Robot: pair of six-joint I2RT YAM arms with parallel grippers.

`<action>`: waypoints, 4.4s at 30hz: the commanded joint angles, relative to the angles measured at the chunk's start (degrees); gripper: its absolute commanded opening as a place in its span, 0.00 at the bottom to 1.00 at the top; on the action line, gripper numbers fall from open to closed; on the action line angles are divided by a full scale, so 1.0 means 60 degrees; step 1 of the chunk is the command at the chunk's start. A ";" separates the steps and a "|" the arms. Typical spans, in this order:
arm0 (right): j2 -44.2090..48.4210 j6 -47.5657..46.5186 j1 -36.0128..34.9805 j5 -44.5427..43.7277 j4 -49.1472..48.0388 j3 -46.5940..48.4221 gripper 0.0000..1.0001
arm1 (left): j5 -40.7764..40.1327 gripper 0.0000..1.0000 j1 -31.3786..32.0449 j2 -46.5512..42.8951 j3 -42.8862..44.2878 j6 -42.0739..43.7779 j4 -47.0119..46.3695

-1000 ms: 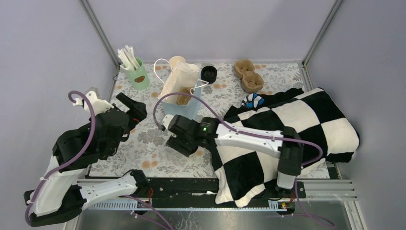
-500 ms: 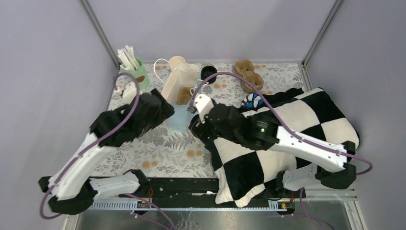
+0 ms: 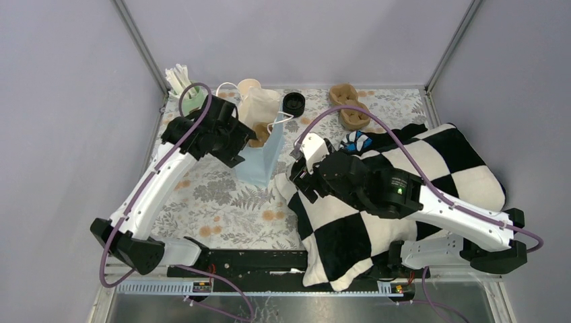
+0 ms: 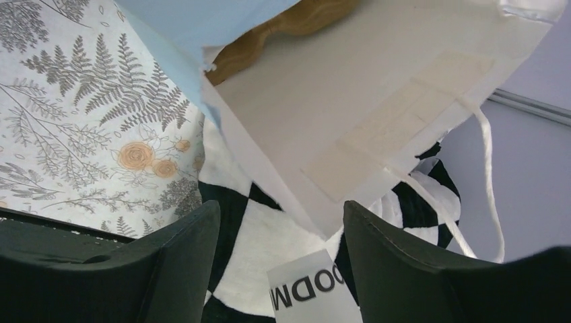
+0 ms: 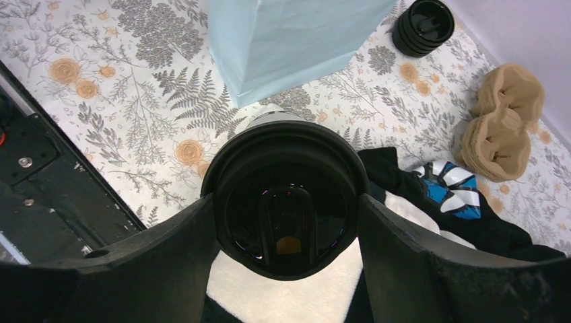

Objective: Pack the takeout coffee

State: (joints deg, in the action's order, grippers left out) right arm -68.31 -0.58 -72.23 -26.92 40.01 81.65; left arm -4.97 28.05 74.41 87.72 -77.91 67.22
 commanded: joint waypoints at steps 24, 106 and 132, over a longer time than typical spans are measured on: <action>0.0294 -0.5018 -0.0044 0.0552 -0.0997 0.1165 0.58 | -0.1947 0.00 -0.0039 0.1345 0.2046 0.2790 -0.0314; -0.3321 -1.0889 0.2265 0.4467 -0.3819 0.0147 0.45 | -0.2382 0.00 0.0492 -0.5075 -0.7879 0.9987 -0.8025; -0.5570 -1.1288 0.3302 0.5382 -0.5390 0.0349 0.45 | -0.2160 0.00 0.0495 -0.5667 -0.8395 1.0070 -0.8477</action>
State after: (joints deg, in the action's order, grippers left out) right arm -100.36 -67.22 -53.36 2.72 11.22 80.51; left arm -18.50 30.81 41.15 37.82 -17.45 19.53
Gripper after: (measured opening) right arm 0.763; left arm 0.005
